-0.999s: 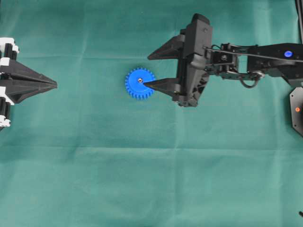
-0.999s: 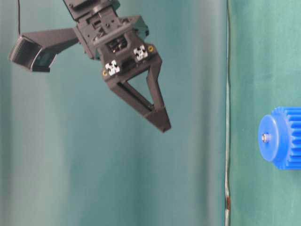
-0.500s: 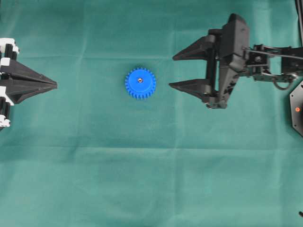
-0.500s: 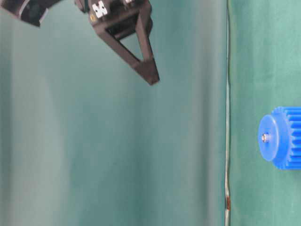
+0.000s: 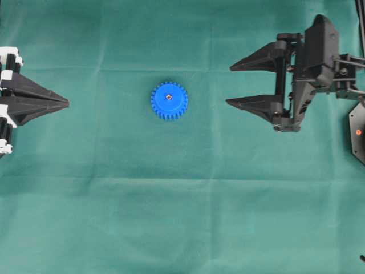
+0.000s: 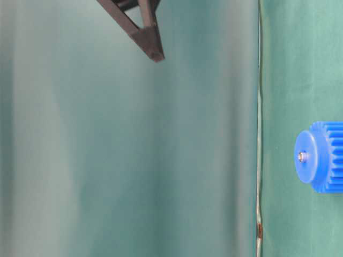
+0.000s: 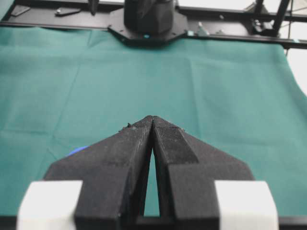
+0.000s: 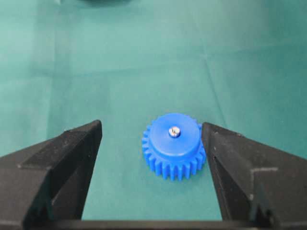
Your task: Insert the shaft placed at a random location into the center hole of the medium gear at another random location.
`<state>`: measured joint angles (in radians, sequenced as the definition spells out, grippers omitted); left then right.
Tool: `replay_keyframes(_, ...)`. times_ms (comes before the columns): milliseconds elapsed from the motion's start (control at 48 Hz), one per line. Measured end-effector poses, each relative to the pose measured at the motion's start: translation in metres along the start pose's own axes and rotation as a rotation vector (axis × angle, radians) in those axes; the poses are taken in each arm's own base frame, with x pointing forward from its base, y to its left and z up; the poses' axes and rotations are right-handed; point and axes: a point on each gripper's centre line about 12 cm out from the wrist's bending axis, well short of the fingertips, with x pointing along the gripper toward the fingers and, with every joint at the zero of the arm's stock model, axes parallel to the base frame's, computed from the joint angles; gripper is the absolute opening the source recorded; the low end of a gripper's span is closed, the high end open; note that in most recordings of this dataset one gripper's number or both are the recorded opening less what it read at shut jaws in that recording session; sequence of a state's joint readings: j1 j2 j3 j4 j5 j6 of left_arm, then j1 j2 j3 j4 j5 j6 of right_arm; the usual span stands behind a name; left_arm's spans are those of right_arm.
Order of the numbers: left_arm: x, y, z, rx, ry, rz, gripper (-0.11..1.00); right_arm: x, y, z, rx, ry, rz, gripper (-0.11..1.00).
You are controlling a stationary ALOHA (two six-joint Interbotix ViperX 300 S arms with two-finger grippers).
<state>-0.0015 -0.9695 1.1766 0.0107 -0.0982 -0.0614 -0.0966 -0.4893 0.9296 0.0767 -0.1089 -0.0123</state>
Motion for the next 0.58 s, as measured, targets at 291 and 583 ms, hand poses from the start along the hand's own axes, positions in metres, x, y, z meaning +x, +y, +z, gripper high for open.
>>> replay_keyframes(291,0.0,0.0,0.0,-0.002,0.003,0.0,0.0,-0.012,0.0,-0.003,0.0,0.018,0.002,0.84)
replay_keyframes(583,0.0,0.0,0.0,-0.002,0.003,0.0,0.0,-0.013,0.0,-0.003,0.0,0.018,0.003,0.84)
